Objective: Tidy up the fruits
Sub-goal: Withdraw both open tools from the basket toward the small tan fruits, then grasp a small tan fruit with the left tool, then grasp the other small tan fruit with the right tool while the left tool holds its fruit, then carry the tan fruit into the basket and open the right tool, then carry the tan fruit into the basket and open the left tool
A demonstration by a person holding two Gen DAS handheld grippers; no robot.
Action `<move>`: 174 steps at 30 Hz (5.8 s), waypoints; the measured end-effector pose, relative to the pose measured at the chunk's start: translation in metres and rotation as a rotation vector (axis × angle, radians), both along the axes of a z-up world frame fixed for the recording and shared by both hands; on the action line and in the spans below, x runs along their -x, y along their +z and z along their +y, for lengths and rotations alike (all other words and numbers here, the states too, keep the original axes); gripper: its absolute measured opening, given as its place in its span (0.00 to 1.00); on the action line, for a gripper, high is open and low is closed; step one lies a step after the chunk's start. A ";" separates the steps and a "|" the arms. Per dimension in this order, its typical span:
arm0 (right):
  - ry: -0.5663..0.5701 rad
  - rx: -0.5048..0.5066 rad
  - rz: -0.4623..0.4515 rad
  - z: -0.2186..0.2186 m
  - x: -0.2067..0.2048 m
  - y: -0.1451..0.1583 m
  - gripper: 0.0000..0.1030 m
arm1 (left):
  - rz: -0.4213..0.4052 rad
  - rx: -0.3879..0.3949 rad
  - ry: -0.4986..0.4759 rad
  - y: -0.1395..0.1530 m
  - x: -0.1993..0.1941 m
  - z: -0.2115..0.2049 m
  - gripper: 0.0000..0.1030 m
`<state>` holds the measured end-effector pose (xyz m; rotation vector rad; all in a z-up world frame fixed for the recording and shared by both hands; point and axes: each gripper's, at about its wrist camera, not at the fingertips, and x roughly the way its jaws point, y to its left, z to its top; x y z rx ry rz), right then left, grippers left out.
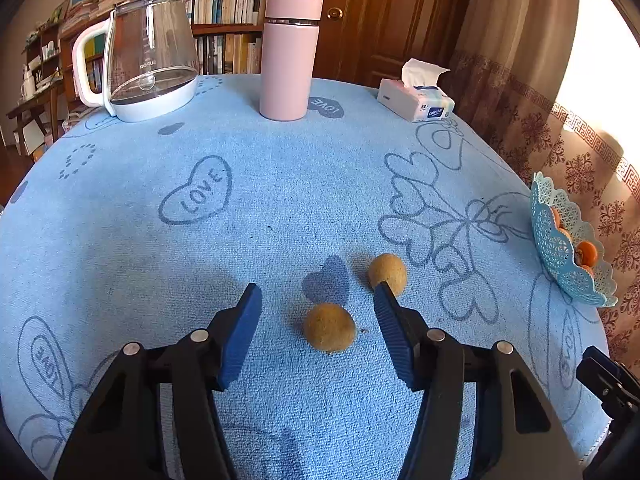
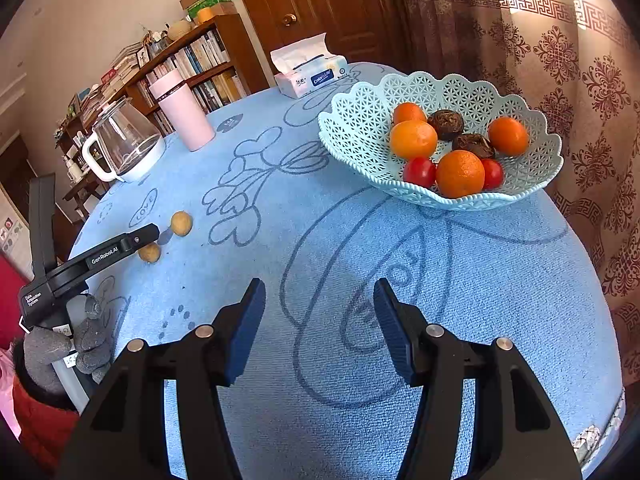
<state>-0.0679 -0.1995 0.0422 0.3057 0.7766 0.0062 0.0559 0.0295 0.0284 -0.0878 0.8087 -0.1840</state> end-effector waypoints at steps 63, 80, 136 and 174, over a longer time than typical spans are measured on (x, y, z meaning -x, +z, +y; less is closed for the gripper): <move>0.384 0.225 0.066 0.158 -0.156 -0.018 0.24 | -0.052 0.081 0.224 0.002 0.008 0.040 0.26; 0.257 0.169 -0.035 0.108 -0.126 0.027 0.24 | -0.056 0.077 0.213 0.002 0.009 0.037 0.26; -0.266 -0.001 -0.077 -0.085 0.015 0.020 0.44 | -0.049 0.030 0.191 0.000 0.005 0.027 0.26; -0.192 -0.185 -0.054 -0.095 0.029 -0.018 0.45 | -0.057 0.084 -0.486 0.070 0.013 -0.228 0.26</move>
